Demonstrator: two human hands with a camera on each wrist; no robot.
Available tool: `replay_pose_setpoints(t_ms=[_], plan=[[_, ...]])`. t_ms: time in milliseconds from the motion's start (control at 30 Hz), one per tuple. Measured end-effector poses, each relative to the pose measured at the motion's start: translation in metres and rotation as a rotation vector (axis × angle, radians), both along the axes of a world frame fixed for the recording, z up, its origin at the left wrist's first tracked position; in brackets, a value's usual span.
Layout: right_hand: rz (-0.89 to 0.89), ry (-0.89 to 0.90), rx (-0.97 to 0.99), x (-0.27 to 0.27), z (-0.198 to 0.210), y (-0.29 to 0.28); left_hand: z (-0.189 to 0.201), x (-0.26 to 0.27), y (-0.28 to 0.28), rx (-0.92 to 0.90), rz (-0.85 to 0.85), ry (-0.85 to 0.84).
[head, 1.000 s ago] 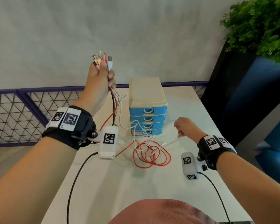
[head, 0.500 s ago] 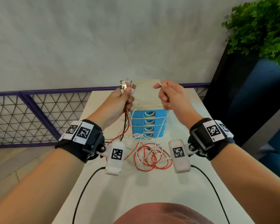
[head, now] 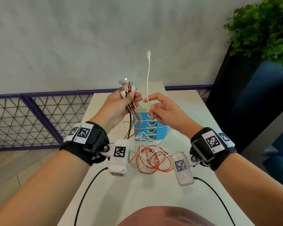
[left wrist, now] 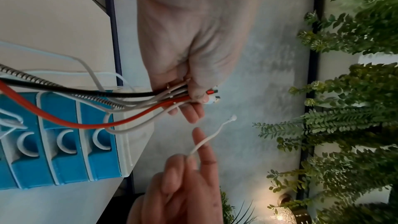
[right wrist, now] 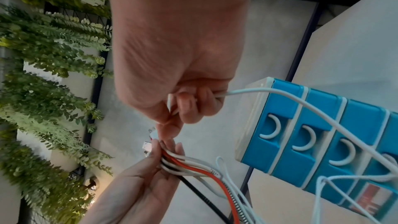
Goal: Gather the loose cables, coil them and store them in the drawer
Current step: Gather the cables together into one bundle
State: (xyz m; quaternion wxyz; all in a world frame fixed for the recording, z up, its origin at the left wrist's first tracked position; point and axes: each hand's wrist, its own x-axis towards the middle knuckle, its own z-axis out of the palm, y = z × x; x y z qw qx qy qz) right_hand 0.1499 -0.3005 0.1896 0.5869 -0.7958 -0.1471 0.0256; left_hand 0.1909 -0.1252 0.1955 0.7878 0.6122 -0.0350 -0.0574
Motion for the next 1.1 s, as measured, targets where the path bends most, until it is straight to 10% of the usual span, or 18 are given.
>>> replay_pose_setpoints(t_ms=[733,867,1100], plan=[[0.062,0.156,-0.552,0.013,-0.028,-0.003,-0.008,-0.007,-0.008,0.289,0.006,-0.189],[-0.201,0.002,-0.193,0.018,-0.01,0.004,-0.007,-0.01,-0.011,0.295,-0.029,-0.242],[-0.014,-0.125,0.163,0.011,0.025,0.014,-0.006,-0.018,-0.013,0.288,-0.151,-0.267]])
